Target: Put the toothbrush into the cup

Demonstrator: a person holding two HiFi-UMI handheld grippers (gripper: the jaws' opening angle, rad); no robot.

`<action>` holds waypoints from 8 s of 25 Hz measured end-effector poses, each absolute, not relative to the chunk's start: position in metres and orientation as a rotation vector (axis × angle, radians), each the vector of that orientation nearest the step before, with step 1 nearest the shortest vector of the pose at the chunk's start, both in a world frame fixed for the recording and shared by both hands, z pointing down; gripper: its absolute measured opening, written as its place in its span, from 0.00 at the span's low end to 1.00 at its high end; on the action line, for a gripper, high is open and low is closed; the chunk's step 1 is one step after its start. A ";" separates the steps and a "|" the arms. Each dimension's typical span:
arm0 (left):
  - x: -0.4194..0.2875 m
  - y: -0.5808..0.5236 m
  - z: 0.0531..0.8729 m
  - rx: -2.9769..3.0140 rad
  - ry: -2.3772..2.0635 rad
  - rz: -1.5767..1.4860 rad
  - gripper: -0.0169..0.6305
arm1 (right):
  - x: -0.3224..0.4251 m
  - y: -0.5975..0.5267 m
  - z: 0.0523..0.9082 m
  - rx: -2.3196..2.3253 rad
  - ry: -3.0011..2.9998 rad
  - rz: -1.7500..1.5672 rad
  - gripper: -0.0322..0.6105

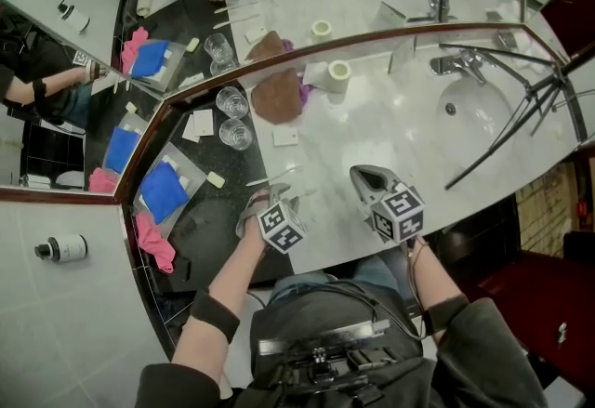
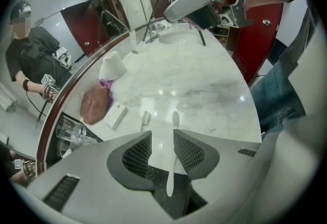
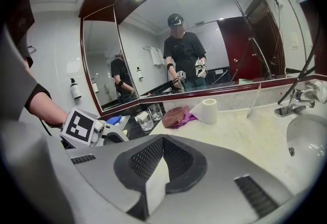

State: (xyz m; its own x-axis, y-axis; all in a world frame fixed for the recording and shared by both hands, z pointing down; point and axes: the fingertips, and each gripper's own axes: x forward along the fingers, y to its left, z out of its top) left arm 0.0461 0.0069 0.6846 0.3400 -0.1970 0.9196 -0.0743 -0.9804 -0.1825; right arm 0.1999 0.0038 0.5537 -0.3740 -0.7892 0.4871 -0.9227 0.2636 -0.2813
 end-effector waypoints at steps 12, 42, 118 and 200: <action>0.002 -0.026 0.565 -2.851 0.804 -1.277 0.03 | 0.159 -0.028 0.530 1.478 -2.371 0.686 0.08; -0.201 -0.054 0.491 -3.055 1.708 -0.535 0.03 | 0.122 -0.044 0.520 1.456 -2.359 0.663 0.08; 0.055 -0.051 0.738 -2.377 -0.333 -2.009 0.25 | 0.196 0.078 0.622 2.167 -1.973 1.087 0.08; -0.128 -0.221 0.495 -3.207 1.146 -0.237 0.05 | -0.099 -0.071 0.572 1.180 -2.504 0.728 0.08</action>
